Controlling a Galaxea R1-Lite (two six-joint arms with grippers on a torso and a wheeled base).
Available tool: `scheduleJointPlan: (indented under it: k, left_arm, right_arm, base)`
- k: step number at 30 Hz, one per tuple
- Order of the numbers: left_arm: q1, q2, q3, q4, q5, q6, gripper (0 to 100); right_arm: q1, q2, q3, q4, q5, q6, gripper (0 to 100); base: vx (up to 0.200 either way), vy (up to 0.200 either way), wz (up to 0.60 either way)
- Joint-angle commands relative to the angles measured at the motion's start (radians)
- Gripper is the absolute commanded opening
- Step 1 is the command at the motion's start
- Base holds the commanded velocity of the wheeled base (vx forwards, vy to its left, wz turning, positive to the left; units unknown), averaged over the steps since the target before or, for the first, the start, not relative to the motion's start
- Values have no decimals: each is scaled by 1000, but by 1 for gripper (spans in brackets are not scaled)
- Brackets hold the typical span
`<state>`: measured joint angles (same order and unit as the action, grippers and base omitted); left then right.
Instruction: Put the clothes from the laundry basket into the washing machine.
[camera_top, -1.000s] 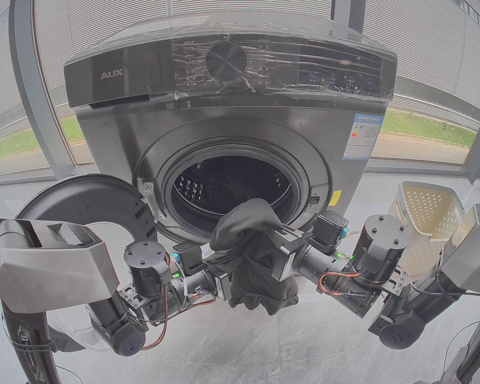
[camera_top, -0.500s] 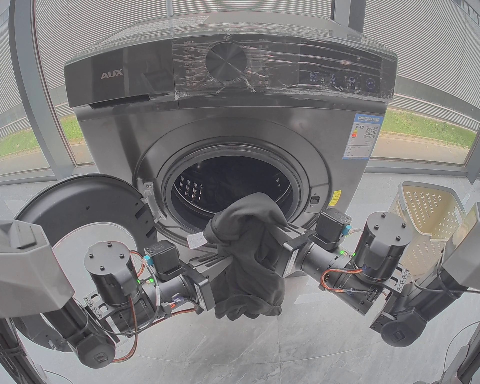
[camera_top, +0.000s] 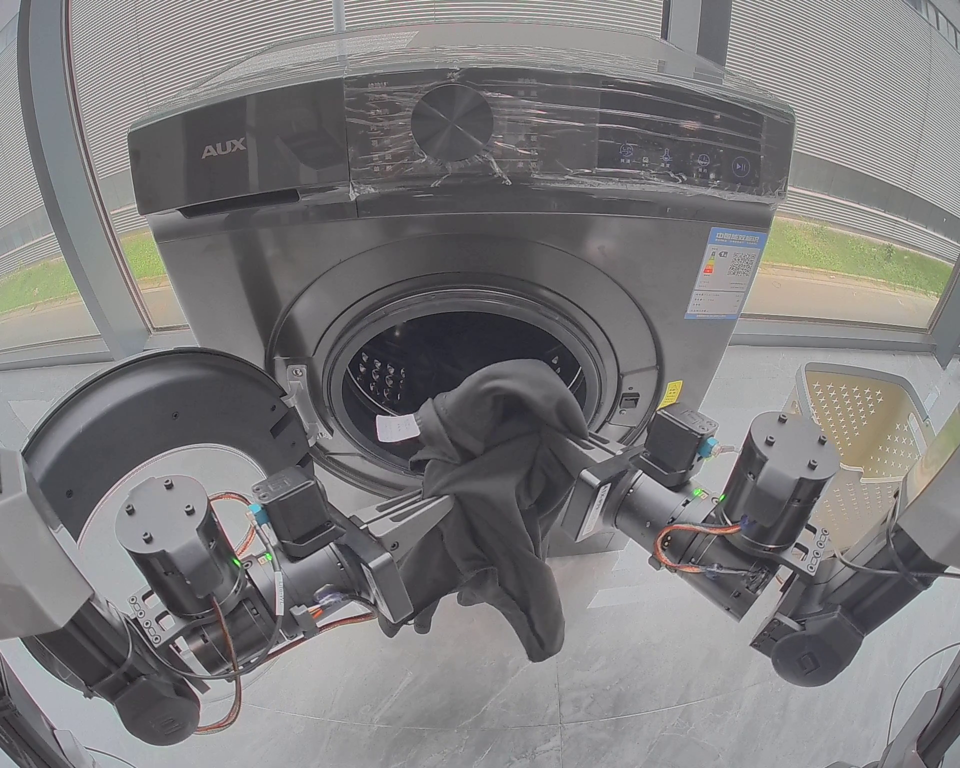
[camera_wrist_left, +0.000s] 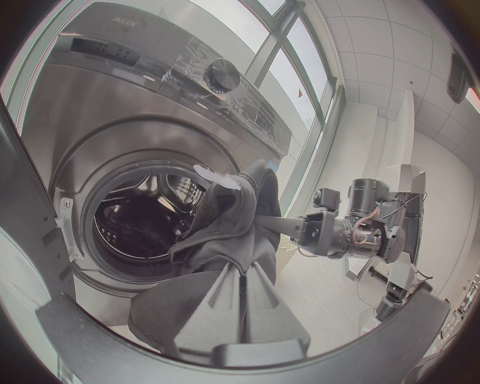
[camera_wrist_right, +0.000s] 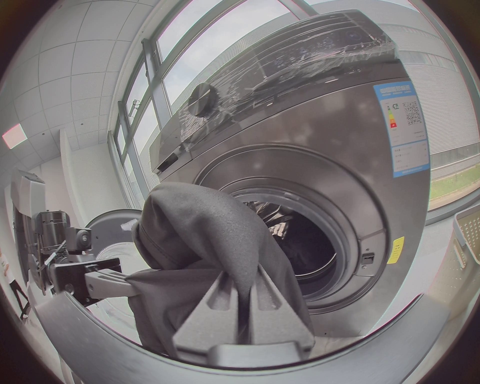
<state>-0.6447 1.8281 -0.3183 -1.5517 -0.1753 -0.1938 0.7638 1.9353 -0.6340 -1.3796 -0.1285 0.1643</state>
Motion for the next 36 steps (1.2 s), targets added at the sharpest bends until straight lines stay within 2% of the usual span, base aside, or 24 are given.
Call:
scheduleJointPlan:
  k: [1, 5, 20, 21, 27, 36]
  left_arm:
    - [-1, -64, 24, 1, 0, -1, 0]
    - [-1, -92, 33, -1, 0, -4, 0]
    - [-1, -89, 18, -1, 0, -3, 0]
    - [-1, -89, 13, -1, 2, -4, 0]
    - [0, -90, -28, 1, 5, -6, 0]
    - [-1, -82, -61, 1, 4, -4, 0]
  right_arm:
    - [-38, -30, 5, 4, 0, 0, 0]
    - [-57, -30, 8, 1, -2, 1, 0]
    - [-26, -24, 56, -10, -5, -2, 0]
    - [-23, -24, 57, -9, -5, 1, 100]
    - [-28, -30, 114, -12, 3, 1, 100]
    - [-43, -30, 126, 1, 1, 1, 100]
  base:
    - [0, 0, 0]
    - [0, 0, 0]
    - [0, 0, 0]
    - [0, 0, 0]
    - [0, 0, 0]
    - [0, 0, 0]
